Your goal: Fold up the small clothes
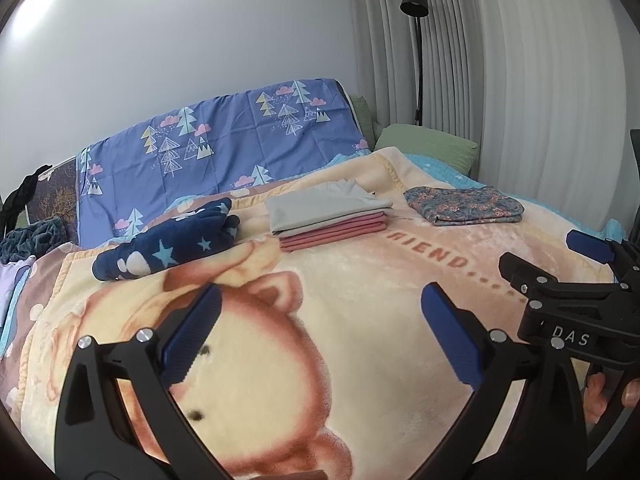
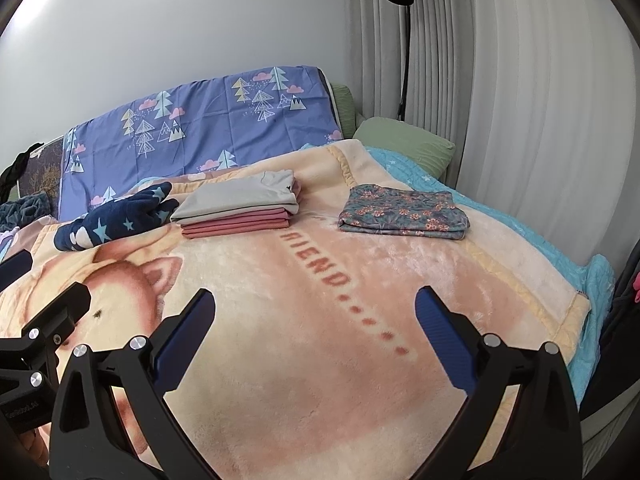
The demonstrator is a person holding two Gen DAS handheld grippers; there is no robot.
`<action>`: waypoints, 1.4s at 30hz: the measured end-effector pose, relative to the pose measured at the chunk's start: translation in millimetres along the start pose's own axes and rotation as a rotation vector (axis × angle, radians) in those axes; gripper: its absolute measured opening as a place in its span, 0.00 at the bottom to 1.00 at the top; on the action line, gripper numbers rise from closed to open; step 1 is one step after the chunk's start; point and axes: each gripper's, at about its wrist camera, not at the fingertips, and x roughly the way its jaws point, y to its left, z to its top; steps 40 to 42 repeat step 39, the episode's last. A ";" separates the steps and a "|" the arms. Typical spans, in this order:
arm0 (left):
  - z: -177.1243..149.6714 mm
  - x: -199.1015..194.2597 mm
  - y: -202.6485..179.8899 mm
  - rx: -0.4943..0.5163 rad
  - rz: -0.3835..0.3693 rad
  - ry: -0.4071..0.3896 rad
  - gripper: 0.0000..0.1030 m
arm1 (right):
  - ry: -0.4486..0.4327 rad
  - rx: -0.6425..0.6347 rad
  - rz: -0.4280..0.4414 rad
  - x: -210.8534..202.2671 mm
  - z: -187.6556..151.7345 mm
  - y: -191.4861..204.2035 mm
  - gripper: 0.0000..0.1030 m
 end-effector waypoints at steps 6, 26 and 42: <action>-0.9 0.6 0.5 -0.002 0.000 0.002 0.98 | 0.009 0.002 -0.002 4.4 -0.7 -0.3 0.97; -9.9 6.7 7.1 0.010 -0.011 0.018 0.98 | 0.014 -0.002 -0.025 11.3 -3.4 0.3 0.97; -13.6 10.2 9.3 0.008 -0.028 0.039 0.98 | 0.024 -0.005 -0.037 18.5 -5.5 -3.3 0.97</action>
